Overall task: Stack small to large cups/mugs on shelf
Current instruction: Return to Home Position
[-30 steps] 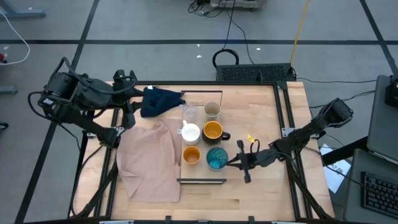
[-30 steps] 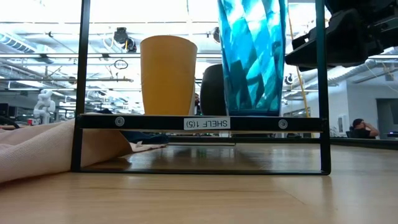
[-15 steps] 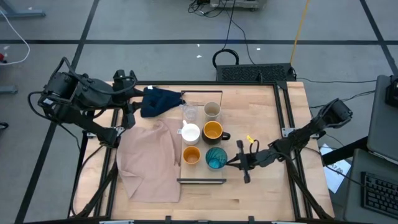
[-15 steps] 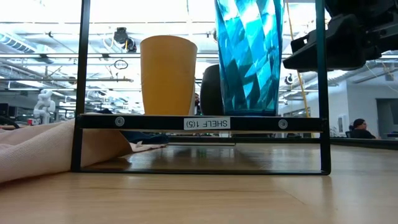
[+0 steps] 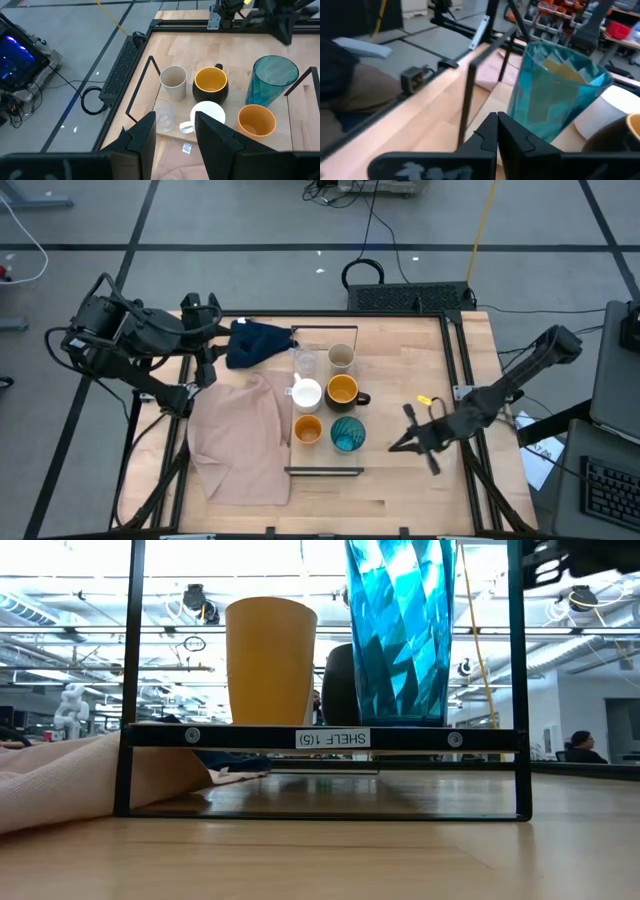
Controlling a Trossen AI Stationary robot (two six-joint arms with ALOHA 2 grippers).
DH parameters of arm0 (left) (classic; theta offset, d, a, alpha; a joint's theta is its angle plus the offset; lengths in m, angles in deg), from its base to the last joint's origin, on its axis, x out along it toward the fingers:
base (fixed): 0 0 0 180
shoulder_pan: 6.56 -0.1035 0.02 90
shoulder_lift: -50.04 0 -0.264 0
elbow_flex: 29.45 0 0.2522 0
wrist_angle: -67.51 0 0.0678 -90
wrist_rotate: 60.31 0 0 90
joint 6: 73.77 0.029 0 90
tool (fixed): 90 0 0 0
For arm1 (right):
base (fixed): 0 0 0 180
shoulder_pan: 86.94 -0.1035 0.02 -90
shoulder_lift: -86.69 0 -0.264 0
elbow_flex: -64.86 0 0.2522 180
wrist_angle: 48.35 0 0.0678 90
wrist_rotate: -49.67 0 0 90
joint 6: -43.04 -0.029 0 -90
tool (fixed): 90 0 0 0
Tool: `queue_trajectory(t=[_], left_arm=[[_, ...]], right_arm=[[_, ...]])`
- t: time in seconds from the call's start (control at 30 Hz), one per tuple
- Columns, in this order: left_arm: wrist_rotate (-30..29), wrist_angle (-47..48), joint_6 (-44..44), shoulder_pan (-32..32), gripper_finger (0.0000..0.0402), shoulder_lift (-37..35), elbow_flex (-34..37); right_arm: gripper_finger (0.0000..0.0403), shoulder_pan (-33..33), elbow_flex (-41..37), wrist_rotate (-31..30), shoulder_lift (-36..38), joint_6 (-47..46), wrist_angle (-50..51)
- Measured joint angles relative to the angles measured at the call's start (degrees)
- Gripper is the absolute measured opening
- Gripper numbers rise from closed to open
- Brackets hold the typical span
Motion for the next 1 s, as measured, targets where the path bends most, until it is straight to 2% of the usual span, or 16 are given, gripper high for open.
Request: queue_trajectory(t=[0.27,0.5,0.57,0.7,0.9,1.0], left_arm=[[0.0,0.1,-0.2,0.0,0.0138,0.0,0.0],[0.0,1.4,-0.8,0.5,0.0138,0.0,0.0],[0.0,1.9,-1.3,0.9,0.0138,0.0,0.0],[-0.4,2.5,-2.3,1.7,0.0138,0.0,0.0],[-0.6,2.5,-2.5,2.3,0.0138,0.0,0.0],[-0.8,2.5,-2.5,2.3,0.0138,0.0,0.0]], right_arm=[[0.0000,-6.0,-0.1,0.0,21.3,-5.1,15.2],[0.0000,-9.0,-6.9,-4.0,35.7,-5.4,16.6],[0.0000,-8.8,-9.6,-5.2,38.4,-4.9,16.0],[0.0000,-6.6,-15.0,-8.1,41.6,0.7,8.6],[0.0000,1.1,-19.7,-7.9,43.4,5.6,2.0],[0.0000,5.8,-19.8,-5.8,43.5,5.8,0.1]])
